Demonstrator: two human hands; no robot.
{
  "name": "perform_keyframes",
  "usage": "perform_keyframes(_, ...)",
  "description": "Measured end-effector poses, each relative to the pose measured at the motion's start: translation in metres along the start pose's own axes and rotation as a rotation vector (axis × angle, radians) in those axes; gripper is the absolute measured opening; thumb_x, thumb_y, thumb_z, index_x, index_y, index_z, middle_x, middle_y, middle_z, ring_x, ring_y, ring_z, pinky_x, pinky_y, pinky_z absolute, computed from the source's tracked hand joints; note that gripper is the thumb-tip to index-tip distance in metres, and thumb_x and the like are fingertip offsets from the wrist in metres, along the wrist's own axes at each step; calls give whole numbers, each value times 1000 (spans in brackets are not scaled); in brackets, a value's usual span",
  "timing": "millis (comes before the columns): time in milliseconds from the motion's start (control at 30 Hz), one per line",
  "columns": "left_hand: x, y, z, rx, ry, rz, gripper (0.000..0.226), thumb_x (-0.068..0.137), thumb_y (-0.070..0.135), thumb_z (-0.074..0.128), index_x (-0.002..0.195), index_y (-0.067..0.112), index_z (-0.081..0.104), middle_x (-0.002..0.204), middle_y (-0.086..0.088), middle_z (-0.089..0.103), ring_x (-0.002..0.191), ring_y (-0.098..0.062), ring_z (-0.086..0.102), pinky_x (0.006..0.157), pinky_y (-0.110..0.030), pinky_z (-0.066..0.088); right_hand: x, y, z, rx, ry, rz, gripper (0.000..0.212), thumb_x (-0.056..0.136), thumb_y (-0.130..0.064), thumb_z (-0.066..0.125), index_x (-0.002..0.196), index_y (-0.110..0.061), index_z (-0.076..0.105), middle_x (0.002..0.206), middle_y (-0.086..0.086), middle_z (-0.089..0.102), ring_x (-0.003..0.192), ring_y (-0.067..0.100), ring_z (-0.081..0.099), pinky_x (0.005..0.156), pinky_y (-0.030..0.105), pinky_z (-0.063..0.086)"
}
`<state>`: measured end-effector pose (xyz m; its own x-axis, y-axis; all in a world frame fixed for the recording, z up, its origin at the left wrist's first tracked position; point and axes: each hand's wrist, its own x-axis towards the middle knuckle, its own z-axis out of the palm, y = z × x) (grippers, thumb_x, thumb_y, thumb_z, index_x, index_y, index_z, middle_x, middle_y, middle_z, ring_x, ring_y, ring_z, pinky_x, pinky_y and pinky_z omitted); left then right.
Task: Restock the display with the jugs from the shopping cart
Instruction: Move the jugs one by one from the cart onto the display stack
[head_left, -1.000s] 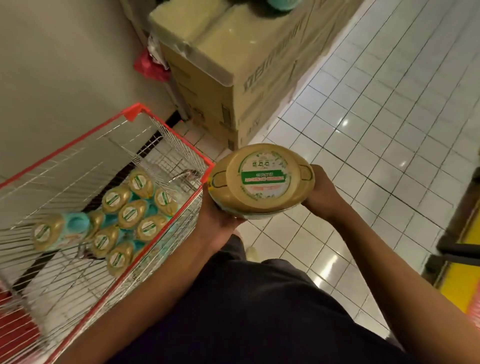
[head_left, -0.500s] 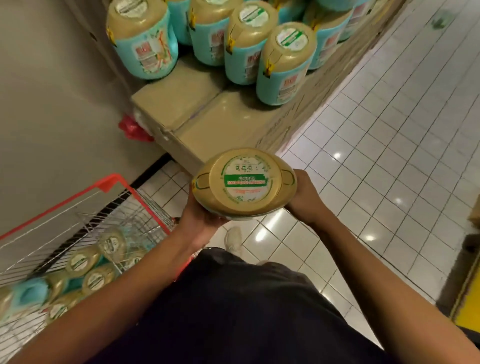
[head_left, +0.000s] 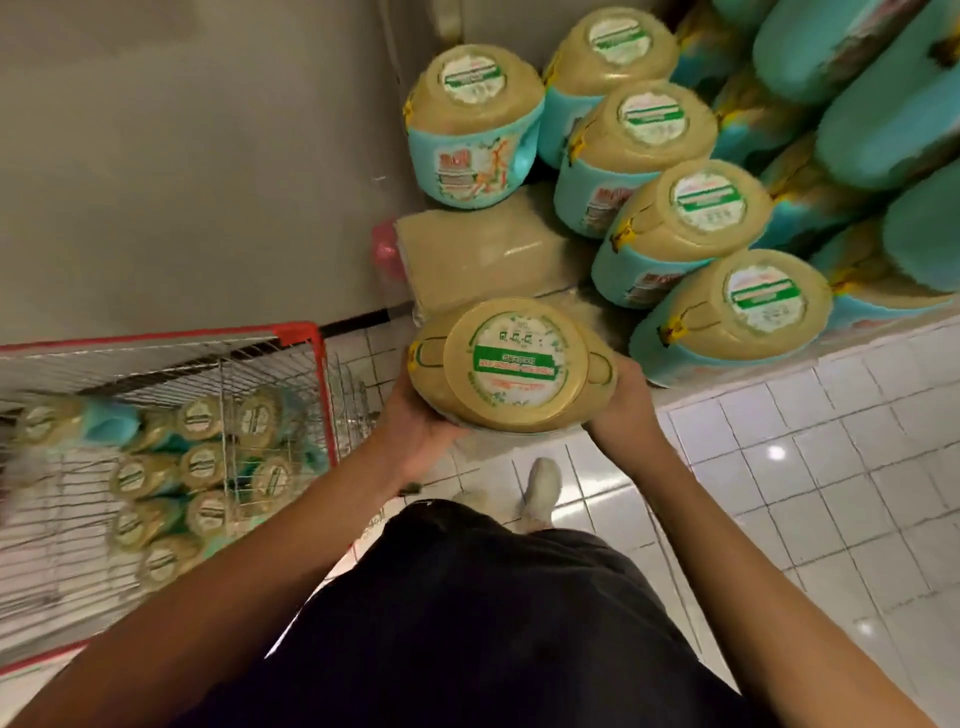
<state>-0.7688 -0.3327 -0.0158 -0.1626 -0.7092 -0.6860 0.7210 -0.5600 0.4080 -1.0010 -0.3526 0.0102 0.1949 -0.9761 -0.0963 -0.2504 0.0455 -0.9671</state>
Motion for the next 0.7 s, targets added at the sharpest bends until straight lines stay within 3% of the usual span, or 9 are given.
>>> perform_keyframes(67,3,0,11,-37,63,98,57,115,37,24,121,22,78,125,-11,74,119,-34,70,92,-57,59,19,5,-6,20,-91,17,16,85,-19,74,99,-23,79,96,4,79,92,10,69,85,34,58)
perform_keyframes(133,9,0,18,-89,124,173,56,114,36,30,105,24,84,117,-7,77,112,-28,73,108,-59,50,39,7,-10,29,-174,-20,26,89,-23,74,113,-32,77,110,-4,79,110,11,71,96,31,57)
perform_keyframes(200,14,-2,21,-91,222,245,44,113,32,36,116,21,78,123,-9,73,122,-29,66,120,-55,38,58,11,-14,18,-225,-63,31,97,-18,72,125,-27,68,122,-7,74,120,14,68,103,31,53)
perform_keyframes(233,18,-4,21,-78,239,267,39,113,29,36,126,18,72,129,-10,70,127,-29,62,118,-50,41,67,14,-15,11,-244,-73,29,99,-15,70,126,-24,66,123,-7,73,120,14,67,102,30,52)
perform_keyframes(300,22,-6,25,-19,274,287,34,114,19,37,135,15,63,131,-12,69,124,-27,61,105,-41,52,84,17,-17,6,-258,-86,21,100,-8,66,119,-16,65,116,-7,73,113,11,67,96,28,52)
perform_keyframes(400,25,-5,33,27,359,311,28,110,22,45,124,18,68,125,-9,73,114,-22,65,95,-37,54,102,21,-18,-5,-273,-113,12,99,2,61,102,-10,61,98,-15,66,96,8,63,85,23,49)
perform_keyframes(533,36,-3,40,-8,408,319,38,112,31,35,123,16,68,118,-5,77,109,-16,69,81,-29,61,113,22,-17,-81,-227,-175,20,96,4,59,104,-15,61,101,-9,61,104,22,58,91,30,49)
perform_keyframes(633,42,-1,42,43,456,347,38,111,34,37,117,19,71,115,-5,78,115,-21,69,94,-35,58,113,24,-14,-143,-185,-185,27,95,0,58,112,-21,62,105,-20,56,108,20,49,98,31,46)
perform_keyframes(700,43,-2,41,57,493,359,36,106,40,44,116,20,73,117,-9,77,122,-29,66,104,-44,55,109,22,-10,-122,-128,-97,31,96,3,62,119,-17,60,115,-8,58,116,19,51,105,40,46)
